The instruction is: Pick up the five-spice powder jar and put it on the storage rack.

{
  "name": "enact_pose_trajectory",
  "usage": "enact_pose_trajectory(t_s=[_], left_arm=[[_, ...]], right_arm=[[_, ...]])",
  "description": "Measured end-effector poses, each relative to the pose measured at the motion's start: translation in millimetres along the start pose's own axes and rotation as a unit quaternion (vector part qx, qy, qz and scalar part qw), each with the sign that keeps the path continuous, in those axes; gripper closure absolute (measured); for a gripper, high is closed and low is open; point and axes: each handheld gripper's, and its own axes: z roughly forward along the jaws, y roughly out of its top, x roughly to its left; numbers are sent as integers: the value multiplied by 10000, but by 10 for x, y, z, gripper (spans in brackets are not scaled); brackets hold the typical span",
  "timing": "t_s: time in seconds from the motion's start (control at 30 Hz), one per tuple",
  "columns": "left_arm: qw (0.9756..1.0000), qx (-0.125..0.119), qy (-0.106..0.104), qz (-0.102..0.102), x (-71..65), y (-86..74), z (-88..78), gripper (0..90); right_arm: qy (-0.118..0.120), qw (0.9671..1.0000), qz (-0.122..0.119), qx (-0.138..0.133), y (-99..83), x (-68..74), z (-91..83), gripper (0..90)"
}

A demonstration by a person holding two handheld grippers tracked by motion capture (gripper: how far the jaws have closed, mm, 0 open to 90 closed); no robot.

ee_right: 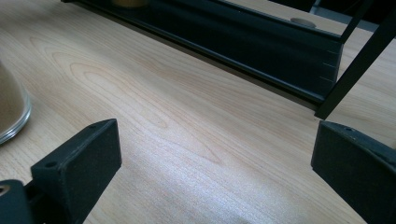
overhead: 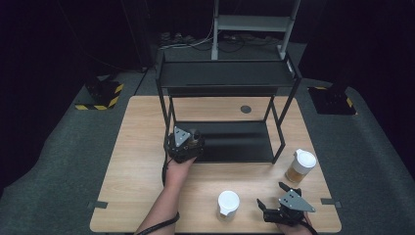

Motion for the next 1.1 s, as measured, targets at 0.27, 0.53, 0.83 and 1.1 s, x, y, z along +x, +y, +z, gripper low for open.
enact_pose_trajectory(t_s=[0.27, 0.53, 0.83, 1.1], left_arm=[[9999, -97, 10, 76, -19, 33, -49, 197], [9998, -171, 50, 103, -45, 102, -99, 160], [9995, -238, 29, 205, -55, 150, -161, 117], [9992, -329, 6, 247, -70, 194, -271, 64]], right_arm=[[-1, 10000, -2, 1, 1, 1, 0, 11], [-1, 10000, -4, -1, 0, 2, -1, 11], [-3, 10000, -3, -1, 0, 2, 0, 11], [1, 10000, 0, 0, 0, -1, 0, 11]])
